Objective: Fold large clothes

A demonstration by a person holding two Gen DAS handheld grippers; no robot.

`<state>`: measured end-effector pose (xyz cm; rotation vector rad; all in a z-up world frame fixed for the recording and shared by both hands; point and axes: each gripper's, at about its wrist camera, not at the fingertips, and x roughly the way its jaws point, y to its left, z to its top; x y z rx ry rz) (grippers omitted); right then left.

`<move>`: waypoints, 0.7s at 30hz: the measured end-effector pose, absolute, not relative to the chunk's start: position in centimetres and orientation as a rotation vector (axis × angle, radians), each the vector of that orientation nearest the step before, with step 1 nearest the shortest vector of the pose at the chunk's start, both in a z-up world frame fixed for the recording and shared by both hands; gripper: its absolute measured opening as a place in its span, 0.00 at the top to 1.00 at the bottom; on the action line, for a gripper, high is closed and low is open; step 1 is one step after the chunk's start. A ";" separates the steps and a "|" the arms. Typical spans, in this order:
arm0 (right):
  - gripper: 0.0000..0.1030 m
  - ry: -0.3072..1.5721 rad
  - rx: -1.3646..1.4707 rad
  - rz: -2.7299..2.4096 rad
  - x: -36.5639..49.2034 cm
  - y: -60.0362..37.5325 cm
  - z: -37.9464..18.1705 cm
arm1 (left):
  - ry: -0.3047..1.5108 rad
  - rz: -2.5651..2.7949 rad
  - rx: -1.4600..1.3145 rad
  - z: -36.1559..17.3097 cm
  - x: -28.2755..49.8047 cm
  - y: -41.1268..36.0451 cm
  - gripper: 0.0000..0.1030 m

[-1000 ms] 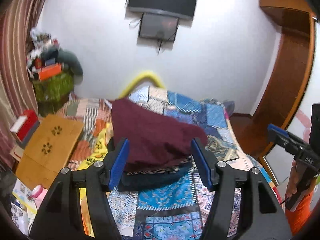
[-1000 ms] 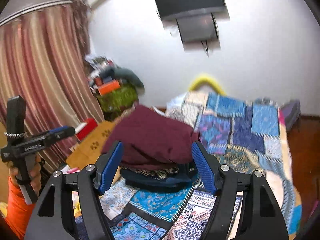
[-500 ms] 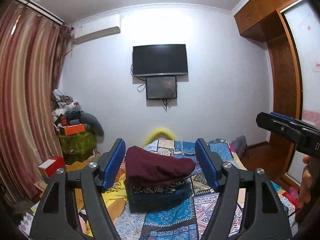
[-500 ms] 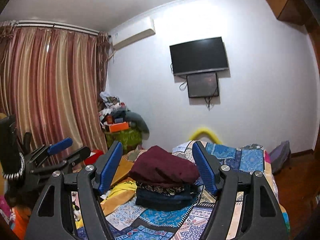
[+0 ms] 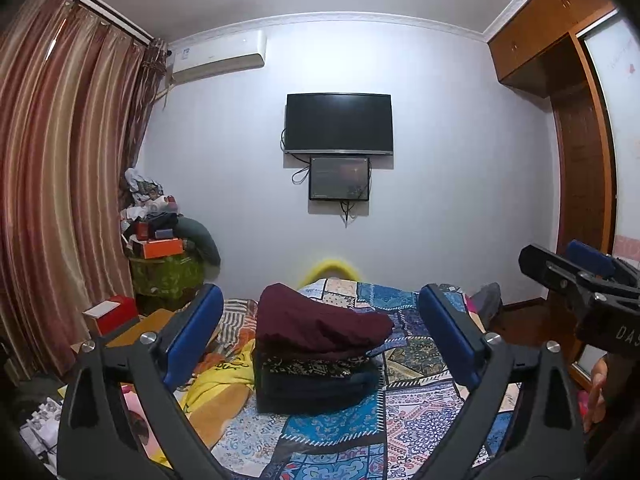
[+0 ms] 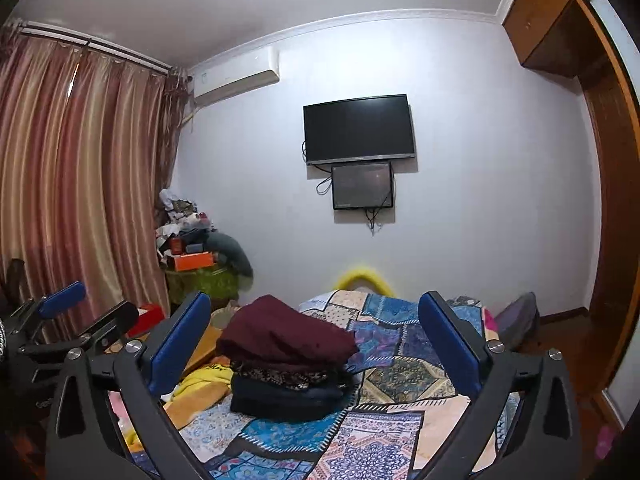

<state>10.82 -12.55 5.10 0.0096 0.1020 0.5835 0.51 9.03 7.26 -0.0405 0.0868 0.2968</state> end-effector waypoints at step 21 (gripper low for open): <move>0.00 0.142 -0.028 0.609 10.2 -12.9 3.8 | 0.105 0.307 -0.073 6.5 0.9 9.3 0.02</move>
